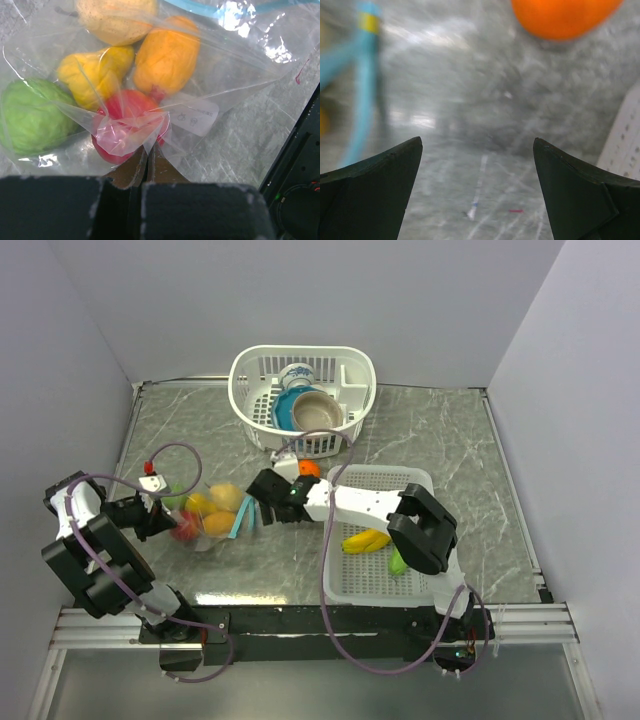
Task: Open the zip-top bag and remove the fake food
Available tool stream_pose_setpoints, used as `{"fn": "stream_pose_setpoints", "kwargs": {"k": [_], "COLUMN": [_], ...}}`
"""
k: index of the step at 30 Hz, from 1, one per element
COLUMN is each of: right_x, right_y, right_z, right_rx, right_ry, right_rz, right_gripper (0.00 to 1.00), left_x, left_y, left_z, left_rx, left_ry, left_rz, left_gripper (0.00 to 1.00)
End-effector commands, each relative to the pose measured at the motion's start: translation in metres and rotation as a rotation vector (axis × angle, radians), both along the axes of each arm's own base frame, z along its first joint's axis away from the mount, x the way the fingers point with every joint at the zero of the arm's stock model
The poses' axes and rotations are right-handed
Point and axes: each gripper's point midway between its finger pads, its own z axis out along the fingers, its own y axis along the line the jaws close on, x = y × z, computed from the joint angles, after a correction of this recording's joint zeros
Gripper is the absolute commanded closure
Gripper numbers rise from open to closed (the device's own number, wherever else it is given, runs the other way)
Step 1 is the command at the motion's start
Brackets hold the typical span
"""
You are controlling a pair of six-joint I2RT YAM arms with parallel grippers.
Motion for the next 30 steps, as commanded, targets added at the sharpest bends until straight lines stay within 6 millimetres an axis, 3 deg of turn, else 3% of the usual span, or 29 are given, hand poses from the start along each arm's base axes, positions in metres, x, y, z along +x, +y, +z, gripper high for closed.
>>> {"fn": "stream_pose_setpoints", "kwargs": {"k": [1,8,13,19,26,30], "right_x": [0.015,0.064,0.094,0.104,0.115,0.126], "right_y": [-0.033,-0.057,-0.045,-0.025,-0.031,-0.036], "right_z": [0.0,-0.003,0.006,-0.01,-0.03,-0.026], "right_rx": [-0.026,-0.057,-0.028,-0.004,-0.054,-0.066], "right_ry": [-0.037,-0.06,-0.075,-0.049,-0.049,-0.094], "right_rz": [-0.135,-0.159,-0.124,-0.043,-0.075,-0.097], "right_gripper": [0.0,0.0,0.0,0.0,0.0,0.0], "left_x": [-0.002,-0.005,-0.006,-0.005,-0.005,-0.007], "left_y": [-0.003,-0.004,-0.001,0.003,0.003,0.001], "left_z": [0.002,0.001,0.0,-0.001,-0.003,-0.005], "left_rx": [-0.034,-0.032,-0.031,-0.031,-0.038,-0.043], "left_ry": [0.007,0.01,0.011,0.015,0.018,0.024], "left_rz": [-0.006,-0.008,0.0,0.009,0.009,0.005], "left_gripper": [0.99,0.99,0.99,0.99,0.99,0.99]}}
